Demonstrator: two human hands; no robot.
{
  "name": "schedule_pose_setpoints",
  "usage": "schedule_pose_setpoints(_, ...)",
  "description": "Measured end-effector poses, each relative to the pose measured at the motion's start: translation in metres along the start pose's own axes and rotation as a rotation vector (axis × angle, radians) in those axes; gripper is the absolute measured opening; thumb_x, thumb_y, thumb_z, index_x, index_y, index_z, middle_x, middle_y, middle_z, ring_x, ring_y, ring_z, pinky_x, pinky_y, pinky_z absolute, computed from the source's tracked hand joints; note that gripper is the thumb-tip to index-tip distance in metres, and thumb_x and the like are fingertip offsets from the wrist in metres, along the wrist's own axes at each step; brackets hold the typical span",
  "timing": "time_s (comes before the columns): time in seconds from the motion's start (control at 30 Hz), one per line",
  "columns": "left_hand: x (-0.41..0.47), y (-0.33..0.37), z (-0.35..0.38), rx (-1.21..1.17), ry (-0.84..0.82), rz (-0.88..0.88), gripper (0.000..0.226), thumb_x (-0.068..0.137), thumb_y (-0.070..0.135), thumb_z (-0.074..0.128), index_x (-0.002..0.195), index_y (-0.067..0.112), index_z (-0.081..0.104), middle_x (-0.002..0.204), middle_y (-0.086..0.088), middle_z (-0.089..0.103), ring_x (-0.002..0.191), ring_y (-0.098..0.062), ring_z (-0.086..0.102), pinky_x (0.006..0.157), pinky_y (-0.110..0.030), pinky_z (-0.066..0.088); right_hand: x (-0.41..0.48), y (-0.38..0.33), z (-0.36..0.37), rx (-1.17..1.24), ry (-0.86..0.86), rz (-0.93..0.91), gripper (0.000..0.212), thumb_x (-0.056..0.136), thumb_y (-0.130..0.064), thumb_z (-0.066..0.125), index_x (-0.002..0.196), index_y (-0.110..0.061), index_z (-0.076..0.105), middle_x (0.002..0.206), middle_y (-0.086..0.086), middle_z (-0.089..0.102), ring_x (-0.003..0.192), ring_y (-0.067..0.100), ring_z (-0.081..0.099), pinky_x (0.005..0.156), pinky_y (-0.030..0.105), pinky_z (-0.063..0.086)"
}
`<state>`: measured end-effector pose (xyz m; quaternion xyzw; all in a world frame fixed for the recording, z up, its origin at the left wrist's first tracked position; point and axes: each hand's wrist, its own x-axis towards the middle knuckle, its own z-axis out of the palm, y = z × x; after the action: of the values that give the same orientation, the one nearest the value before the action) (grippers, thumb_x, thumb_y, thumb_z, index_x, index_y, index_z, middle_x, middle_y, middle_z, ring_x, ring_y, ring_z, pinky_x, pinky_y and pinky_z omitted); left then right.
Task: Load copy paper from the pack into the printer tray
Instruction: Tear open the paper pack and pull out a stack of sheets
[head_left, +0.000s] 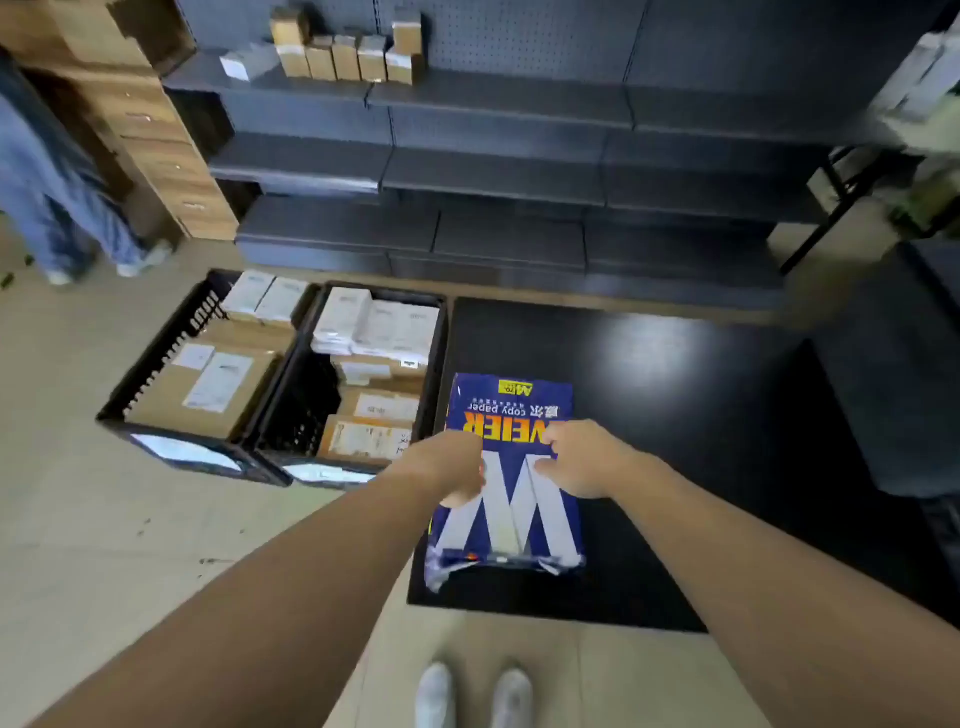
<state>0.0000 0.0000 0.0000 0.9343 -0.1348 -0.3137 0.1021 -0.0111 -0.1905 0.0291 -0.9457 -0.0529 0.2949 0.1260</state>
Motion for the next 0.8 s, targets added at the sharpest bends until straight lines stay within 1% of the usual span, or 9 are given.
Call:
schedule_pose_setpoints(0.07, 0.0, -0.002, 0.023, 0.005, -0.069, 0.004, 0.04, 0.094, 0.025, 0.053, 0.132, 0.012, 0.05, 0.126, -0.009, 0.062, 0.111, -0.031, 0.061, 0.091, -0.044, 0.053, 0.003, 0.006, 0.025, 0.05, -0.033, 0.044, 0.045, 0.096, -0.035, 0.05, 0.134, -0.011, 0.049, 0.133, 0.008, 0.058, 0.115, 0.025, 0.058, 0.094, 0.035, 0.049)
schedule_pose_setpoints(0.17, -0.003, -0.005, 0.061, 0.0, -0.123, -0.019, 0.035, 0.095, 0.027, 0.055, 0.127, 0.013, 0.052, 0.126, -0.009, 0.06, 0.111, -0.03, 0.059, 0.091, -0.041, 0.051, 0.006, 0.017, 0.068, 0.108, -0.076, 0.08, 0.043, 0.095, -0.038, 0.053, 0.132, -0.018, 0.048, 0.13, 0.003, 0.06, 0.104, 0.017, 0.061, 0.084, 0.03, 0.054)
schedule_pose_setpoints(0.23, 0.0, -0.006, 0.077, -0.034, -0.116, -0.029, 0.033, 0.095, 0.027, 0.054, 0.125, 0.014, 0.053, 0.126, -0.008, 0.059, 0.111, -0.029, 0.058, 0.09, -0.041, 0.051, 0.008, 0.02, 0.089, 0.121, -0.065, 0.091, 0.041, 0.094, -0.037, 0.055, 0.13, -0.019, 0.05, 0.127, 0.002, 0.061, 0.102, 0.018, 0.062, 0.082, 0.031, 0.056)
schedule_pose_setpoints(0.33, 0.004, -0.008, 0.096, -0.089, -0.093, -0.003, 0.045, 0.096, 0.025, 0.053, 0.139, 0.017, 0.045, 0.138, -0.007, 0.051, 0.124, -0.031, 0.052, 0.099, -0.047, 0.047, 0.008, 0.021, 0.115, 0.136, -0.038, 0.089, 0.042, 0.093, -0.033, 0.057, 0.133, -0.021, 0.048, 0.127, 0.003, 0.061, 0.107, 0.02, 0.062, 0.086, 0.032, 0.056)
schedule_pose_setpoints(0.4, 0.007, -0.007, 0.106, -0.11, -0.068, 0.01, 0.048, 0.096, 0.023, 0.053, 0.142, 0.019, 0.043, 0.139, -0.006, 0.049, 0.126, -0.032, 0.049, 0.101, -0.049, 0.046, 0.007, 0.021, 0.126, 0.162, 0.011, 0.085, 0.04, 0.094, -0.03, 0.057, 0.132, -0.021, 0.049, 0.125, 0.003, 0.059, 0.107, 0.022, 0.062, 0.086, 0.034, 0.056)
schedule_pose_setpoints(0.5, 0.013, -0.008, 0.118, -0.155, -0.004, 0.017, 0.047, 0.096, 0.023, 0.053, 0.142, 0.02, 0.044, 0.139, -0.004, 0.049, 0.125, -0.03, 0.049, 0.1, -0.048, 0.046, 0.012, 0.023, 0.139, 0.155, 0.085, 0.036, 0.027, 0.094, -0.029, 0.055, 0.119, -0.019, 0.054, 0.108, 0.004, 0.059, 0.099, 0.024, 0.06, 0.081, 0.041, 0.057)
schedule_pose_setpoints(0.6, 0.014, -0.007, 0.129, -0.144, 0.036, 0.026, 0.048, 0.096, 0.023, 0.052, 0.143, 0.02, 0.042, 0.139, -0.004, 0.049, 0.126, -0.029, 0.047, 0.1, -0.049, 0.045, 0.018, 0.025, 0.15, 0.138, 0.132, 0.01, 0.011, 0.094, -0.027, 0.054, 0.101, -0.019, 0.055, 0.092, -0.001, 0.05, 0.09, 0.023, 0.056, 0.07, 0.035, 0.05)
schedule_pose_setpoints(0.67, 0.015, -0.007, 0.135, -0.095, 0.084, 0.029, 0.045, 0.096, 0.024, 0.051, 0.141, 0.019, 0.045, 0.136, -0.005, 0.051, 0.122, -0.028, 0.048, 0.098, -0.049, 0.045, 0.021, 0.026, 0.157, 0.126, 0.159, 0.006, 0.012, 0.095, -0.028, 0.053, 0.103, -0.019, 0.057, 0.096, 0.0, 0.052, 0.092, 0.022, 0.055, 0.072, 0.034, 0.048)
schedule_pose_setpoints(0.8, 0.018, -0.008, 0.145, 0.002, 0.192, 0.039, 0.036, 0.097, 0.029, 0.05, 0.132, 0.021, 0.052, 0.129, -0.002, 0.053, 0.115, -0.026, 0.05, 0.09, -0.044, 0.046, 0.022, 0.028, 0.169, 0.1, 0.236, -0.011, 0.024, 0.096, -0.028, 0.053, 0.116, -0.017, 0.061, 0.108, 0.003, 0.057, 0.1, 0.021, 0.057, 0.079, 0.034, 0.052)
